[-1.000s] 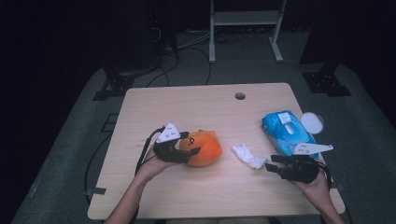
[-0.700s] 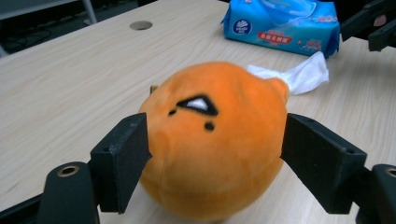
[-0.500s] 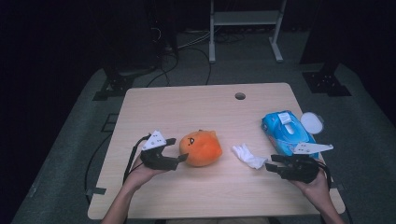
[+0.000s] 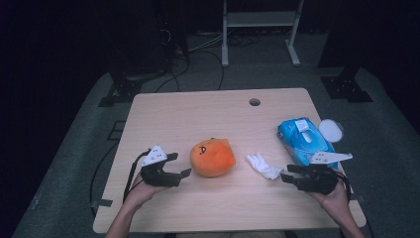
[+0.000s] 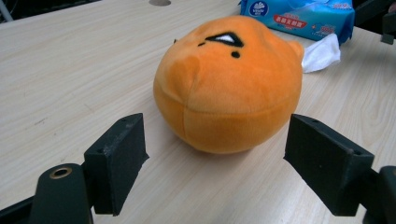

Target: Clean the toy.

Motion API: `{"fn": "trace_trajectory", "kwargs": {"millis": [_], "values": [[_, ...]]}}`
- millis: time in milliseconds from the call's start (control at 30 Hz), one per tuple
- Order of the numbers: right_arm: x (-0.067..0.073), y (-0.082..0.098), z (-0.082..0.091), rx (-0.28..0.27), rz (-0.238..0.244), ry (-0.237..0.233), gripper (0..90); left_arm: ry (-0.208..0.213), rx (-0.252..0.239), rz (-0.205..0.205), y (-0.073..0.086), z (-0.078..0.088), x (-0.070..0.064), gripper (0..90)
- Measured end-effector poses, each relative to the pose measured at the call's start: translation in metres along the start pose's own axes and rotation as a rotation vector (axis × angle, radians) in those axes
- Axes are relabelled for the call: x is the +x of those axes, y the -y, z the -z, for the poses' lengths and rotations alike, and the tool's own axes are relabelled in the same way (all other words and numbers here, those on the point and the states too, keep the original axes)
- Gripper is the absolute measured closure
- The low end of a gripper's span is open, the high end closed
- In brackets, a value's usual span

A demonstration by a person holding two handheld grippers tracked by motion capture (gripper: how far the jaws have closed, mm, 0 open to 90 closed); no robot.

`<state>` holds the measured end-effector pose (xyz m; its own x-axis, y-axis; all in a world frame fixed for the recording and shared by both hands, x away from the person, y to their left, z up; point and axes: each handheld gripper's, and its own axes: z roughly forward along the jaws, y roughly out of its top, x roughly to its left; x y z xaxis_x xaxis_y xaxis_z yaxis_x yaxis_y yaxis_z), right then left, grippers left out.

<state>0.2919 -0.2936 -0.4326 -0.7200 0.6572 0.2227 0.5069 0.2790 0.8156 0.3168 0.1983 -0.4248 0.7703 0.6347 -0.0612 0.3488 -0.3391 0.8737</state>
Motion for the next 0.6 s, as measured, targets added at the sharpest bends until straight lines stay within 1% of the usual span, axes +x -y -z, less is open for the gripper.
{"fn": "trace_trajectory", "kwargs": {"millis": [367, 600], "values": [[0.0, 0.0, -0.001, 0.003, 0.001, -0.002, 47.0, -0.012, 0.012, 0.023, 0.013, 0.006, 0.003, 19.4], [0.0, 0.0, -0.001, 0.004, 0.0, -0.002, 46.9, -0.018, 0.022, 0.036, 0.022, 0.012, 0.004, 18.5]]}}
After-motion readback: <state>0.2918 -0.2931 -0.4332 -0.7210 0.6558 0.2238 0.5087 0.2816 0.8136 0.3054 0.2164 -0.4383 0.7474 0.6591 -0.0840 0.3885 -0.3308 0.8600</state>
